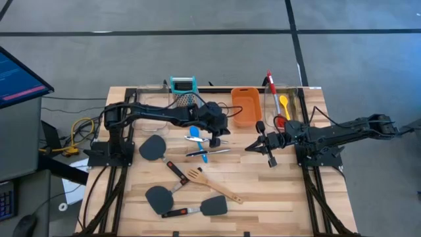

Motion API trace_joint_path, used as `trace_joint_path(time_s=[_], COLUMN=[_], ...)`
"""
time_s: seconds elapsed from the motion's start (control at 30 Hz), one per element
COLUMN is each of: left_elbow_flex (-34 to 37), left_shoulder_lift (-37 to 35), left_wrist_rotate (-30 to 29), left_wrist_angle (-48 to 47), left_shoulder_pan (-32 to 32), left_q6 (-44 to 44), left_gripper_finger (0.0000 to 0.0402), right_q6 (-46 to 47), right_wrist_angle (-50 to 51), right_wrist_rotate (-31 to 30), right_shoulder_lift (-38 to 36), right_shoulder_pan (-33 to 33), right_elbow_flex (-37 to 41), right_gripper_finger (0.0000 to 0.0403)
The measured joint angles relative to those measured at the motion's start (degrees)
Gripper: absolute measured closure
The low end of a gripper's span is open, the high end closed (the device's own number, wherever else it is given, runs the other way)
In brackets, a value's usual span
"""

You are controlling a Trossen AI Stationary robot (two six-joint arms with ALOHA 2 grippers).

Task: Pick & Place Kitchen Items
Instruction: Put the top silver kitchen knife into the orange bin

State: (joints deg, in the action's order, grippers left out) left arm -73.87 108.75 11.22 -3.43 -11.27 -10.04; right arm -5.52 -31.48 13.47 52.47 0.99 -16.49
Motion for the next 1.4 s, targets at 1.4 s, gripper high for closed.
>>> trace_joint_path(time_s=[1.4], left_elbow_flex=[0.00], left_shoulder_lift=[0.00], left_wrist_rotate=[-0.02], left_wrist_angle=[3.47], left_shoulder_pan=[0.07], left_q6=[0.00], left_gripper_finger=[0.0399], right_q6=[0.01], right_wrist_angle=[0.26], right_wrist_rotate=[-0.02], right_shoulder_lift=[0.00], right_shoulder_pan=[0.00], right_elbow_flex=[0.00], right_gripper_finger=[0.0403])
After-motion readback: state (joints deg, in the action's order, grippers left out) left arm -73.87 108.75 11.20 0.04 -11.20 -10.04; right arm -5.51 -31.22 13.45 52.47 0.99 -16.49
